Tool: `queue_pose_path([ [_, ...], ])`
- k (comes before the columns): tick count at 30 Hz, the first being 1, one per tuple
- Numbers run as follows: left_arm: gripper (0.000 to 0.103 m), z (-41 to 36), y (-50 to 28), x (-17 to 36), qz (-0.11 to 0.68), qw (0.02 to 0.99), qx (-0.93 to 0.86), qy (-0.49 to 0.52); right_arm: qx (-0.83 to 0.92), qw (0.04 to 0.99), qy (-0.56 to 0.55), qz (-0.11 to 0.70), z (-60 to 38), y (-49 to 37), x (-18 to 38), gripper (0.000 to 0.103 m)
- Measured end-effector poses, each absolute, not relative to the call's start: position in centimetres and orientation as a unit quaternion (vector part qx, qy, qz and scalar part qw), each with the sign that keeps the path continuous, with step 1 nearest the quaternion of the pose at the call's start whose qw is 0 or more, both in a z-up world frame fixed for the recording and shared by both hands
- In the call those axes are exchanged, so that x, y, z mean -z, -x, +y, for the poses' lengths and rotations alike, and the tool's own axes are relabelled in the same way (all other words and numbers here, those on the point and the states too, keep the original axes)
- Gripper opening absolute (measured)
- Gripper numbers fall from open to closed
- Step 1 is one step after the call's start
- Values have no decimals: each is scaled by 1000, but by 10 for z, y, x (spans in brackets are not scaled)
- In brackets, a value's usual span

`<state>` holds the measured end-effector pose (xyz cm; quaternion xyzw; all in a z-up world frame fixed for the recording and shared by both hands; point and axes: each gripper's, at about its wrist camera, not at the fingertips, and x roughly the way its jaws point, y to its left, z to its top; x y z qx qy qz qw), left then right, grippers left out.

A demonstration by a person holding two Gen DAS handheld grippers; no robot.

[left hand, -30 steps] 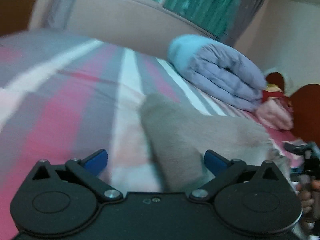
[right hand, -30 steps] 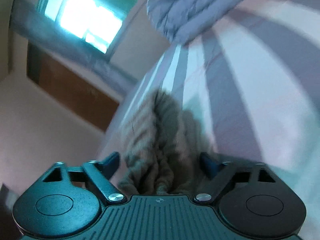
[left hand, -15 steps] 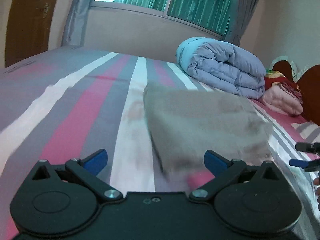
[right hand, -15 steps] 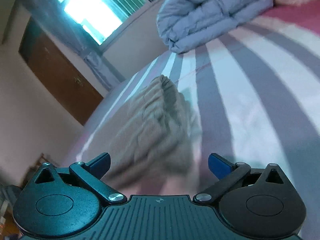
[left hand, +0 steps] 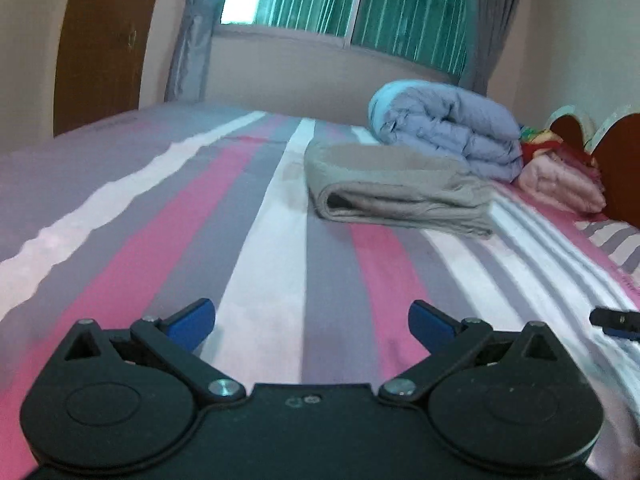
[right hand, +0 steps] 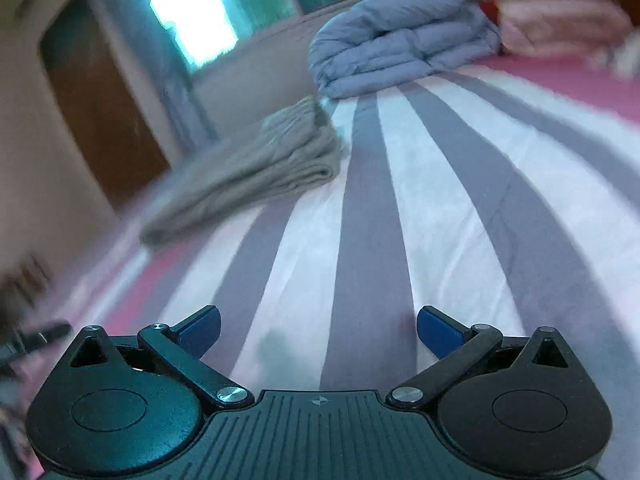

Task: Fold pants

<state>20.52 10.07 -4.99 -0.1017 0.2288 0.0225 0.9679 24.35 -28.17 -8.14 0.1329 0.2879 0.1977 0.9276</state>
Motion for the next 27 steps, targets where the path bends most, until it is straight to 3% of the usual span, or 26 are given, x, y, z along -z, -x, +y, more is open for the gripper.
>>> queue_pose_path([
  [9, 97, 53, -106, 12, 140, 988, -12, 65, -215, 956, -97, 174, -262, -118, 35, 103],
  [19, 97, 22, -16, -7, 101, 993, 11, 57, -209, 965, -81, 137, -266, -12, 5, 103],
  [27, 97, 9, 10, -10, 74, 997, 6, 36, -201, 974, -39, 97, -257, 33, -6, 103],
])
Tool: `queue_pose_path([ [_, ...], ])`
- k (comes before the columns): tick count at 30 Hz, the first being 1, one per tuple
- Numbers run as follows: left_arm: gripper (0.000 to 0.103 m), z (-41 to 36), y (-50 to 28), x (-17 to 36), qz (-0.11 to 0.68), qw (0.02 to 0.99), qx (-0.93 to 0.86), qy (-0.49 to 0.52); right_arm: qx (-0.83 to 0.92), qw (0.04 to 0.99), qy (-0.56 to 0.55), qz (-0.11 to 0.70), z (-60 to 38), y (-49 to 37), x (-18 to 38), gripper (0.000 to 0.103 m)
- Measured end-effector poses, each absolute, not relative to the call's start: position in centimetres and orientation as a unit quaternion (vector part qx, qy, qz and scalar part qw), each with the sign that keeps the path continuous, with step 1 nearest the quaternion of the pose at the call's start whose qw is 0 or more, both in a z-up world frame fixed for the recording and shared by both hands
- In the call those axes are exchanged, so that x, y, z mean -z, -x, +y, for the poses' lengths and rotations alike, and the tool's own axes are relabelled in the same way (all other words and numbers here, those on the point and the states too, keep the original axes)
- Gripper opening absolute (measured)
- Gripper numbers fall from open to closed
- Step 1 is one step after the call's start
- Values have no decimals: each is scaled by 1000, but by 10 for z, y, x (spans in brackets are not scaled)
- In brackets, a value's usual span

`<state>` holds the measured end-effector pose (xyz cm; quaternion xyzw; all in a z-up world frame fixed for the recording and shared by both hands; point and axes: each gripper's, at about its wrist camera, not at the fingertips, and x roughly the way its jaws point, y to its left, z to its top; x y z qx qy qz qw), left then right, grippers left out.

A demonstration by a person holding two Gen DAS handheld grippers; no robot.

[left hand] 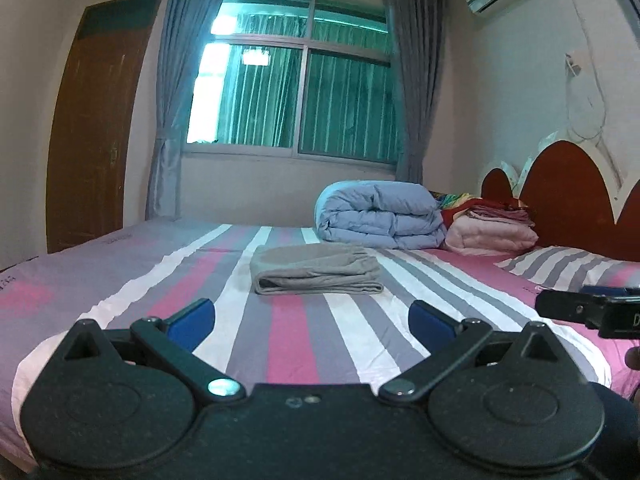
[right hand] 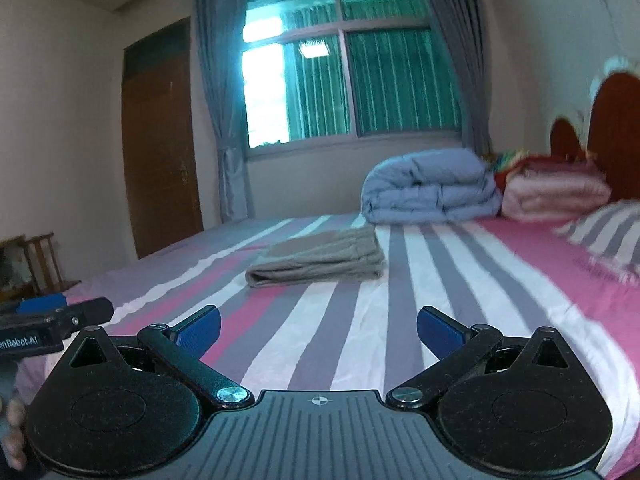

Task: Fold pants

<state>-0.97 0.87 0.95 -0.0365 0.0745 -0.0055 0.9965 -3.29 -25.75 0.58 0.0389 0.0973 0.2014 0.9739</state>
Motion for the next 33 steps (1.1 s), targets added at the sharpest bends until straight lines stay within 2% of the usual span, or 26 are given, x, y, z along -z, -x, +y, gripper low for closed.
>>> queue_pose_path([
  [4, 97, 10, 7, -8, 70, 997, 9, 40, -209, 974, -12, 90, -249, 33, -2, 103],
  [33, 97, 12, 7, -4, 74, 996, 14, 44, -201, 974, -28, 106, -254, 20, 3, 103],
])
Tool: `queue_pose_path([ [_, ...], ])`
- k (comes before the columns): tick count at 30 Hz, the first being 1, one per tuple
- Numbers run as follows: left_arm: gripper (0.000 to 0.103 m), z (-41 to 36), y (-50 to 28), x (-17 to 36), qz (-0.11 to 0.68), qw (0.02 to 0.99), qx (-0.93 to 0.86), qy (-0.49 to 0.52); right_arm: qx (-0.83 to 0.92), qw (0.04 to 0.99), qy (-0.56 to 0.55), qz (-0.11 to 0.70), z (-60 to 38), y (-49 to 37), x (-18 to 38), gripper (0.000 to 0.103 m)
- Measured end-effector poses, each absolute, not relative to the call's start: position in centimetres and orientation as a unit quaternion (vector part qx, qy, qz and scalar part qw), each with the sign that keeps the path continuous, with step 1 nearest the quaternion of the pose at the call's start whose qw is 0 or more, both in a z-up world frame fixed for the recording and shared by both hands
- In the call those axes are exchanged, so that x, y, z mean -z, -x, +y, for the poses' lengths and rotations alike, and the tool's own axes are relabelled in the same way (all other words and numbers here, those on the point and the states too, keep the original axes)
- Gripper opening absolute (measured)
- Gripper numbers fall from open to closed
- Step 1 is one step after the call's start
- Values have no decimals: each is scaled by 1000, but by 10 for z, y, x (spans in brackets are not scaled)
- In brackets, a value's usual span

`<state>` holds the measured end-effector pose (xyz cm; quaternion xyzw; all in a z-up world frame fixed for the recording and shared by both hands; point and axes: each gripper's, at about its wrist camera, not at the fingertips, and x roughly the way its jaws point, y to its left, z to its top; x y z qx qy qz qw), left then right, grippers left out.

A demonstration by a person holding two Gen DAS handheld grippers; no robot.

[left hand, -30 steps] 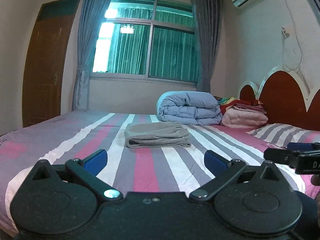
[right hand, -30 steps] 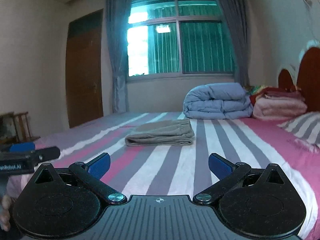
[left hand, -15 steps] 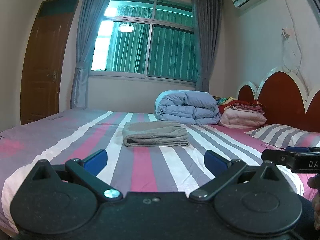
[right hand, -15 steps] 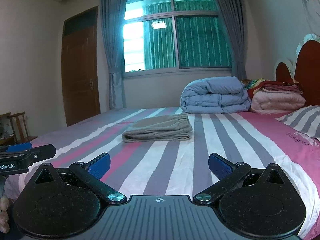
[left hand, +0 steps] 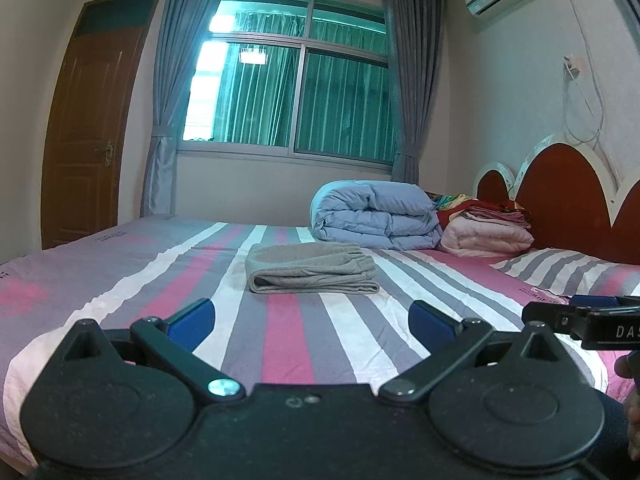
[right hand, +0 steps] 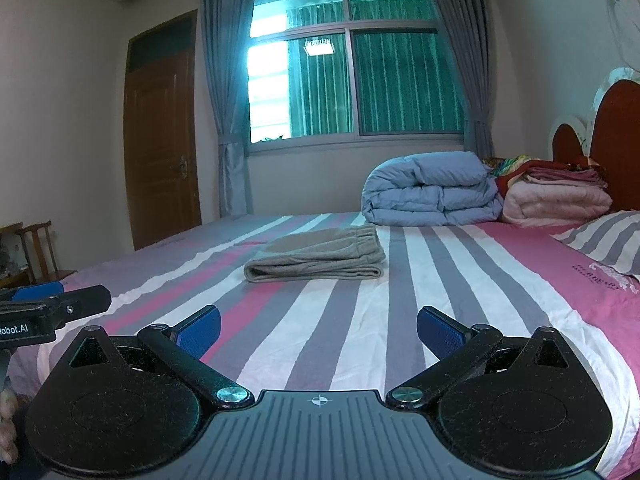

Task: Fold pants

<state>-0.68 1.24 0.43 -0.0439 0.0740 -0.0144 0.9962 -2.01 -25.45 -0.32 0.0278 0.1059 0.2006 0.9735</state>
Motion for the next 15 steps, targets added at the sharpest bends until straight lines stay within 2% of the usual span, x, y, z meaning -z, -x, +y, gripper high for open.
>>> queue_pose_path([
  [15, 97, 12, 7, -4, 75, 996, 15, 43, -202, 973, -27, 108, -257, 20, 4, 103],
])
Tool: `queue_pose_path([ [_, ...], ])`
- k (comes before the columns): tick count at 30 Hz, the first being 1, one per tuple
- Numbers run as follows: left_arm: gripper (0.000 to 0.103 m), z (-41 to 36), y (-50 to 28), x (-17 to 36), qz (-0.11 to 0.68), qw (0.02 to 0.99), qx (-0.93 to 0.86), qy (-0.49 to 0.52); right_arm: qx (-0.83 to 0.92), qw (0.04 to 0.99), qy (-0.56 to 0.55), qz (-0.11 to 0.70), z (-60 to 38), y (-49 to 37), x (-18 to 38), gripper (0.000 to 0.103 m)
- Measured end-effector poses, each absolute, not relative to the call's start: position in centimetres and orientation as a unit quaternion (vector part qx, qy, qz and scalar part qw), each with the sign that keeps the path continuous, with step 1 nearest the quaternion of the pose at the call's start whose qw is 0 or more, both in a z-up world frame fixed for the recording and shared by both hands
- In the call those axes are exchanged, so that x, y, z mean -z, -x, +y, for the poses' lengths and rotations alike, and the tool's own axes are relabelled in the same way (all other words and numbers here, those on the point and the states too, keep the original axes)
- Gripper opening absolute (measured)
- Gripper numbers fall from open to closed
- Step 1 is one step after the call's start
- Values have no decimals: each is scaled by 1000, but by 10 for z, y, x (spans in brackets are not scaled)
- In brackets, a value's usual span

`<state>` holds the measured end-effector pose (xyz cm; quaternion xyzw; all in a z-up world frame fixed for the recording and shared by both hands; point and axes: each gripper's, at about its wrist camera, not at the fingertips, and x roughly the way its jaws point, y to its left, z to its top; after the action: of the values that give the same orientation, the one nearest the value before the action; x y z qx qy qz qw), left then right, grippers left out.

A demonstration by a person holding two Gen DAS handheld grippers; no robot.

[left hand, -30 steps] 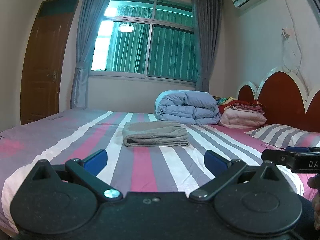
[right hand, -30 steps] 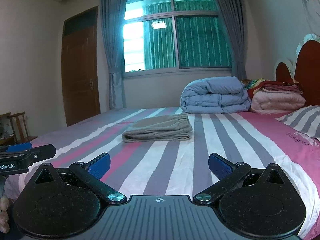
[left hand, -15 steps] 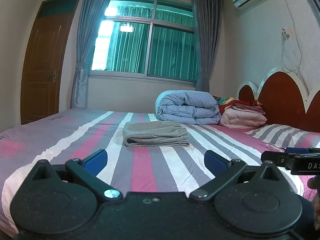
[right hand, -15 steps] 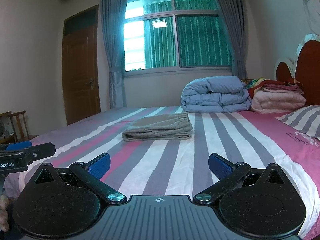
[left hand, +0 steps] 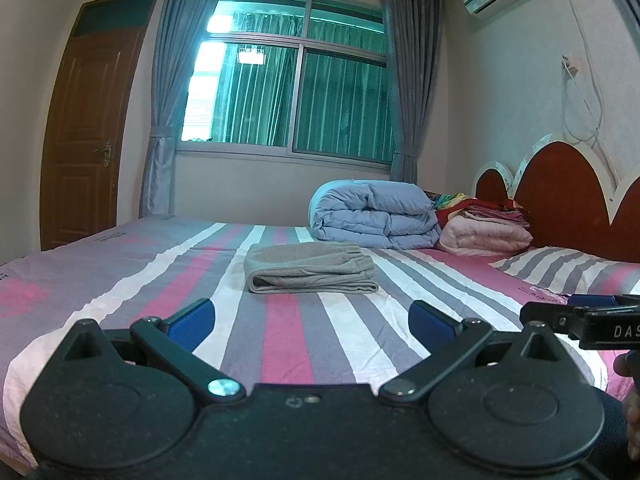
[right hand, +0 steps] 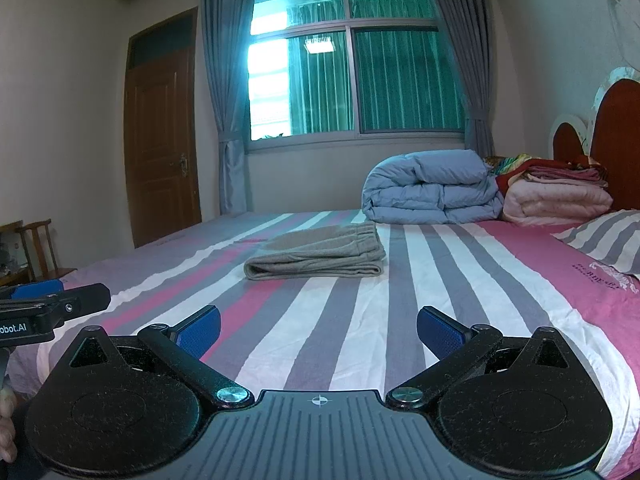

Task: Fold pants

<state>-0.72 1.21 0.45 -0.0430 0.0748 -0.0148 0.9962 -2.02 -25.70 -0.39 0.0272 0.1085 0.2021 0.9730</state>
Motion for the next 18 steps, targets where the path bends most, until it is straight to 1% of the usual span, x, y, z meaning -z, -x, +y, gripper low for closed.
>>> queue_pose_path([
  [18, 97, 13, 8, -5, 74, 996, 17, 41, -203, 973, -27, 110, -260, 20, 4, 103],
])
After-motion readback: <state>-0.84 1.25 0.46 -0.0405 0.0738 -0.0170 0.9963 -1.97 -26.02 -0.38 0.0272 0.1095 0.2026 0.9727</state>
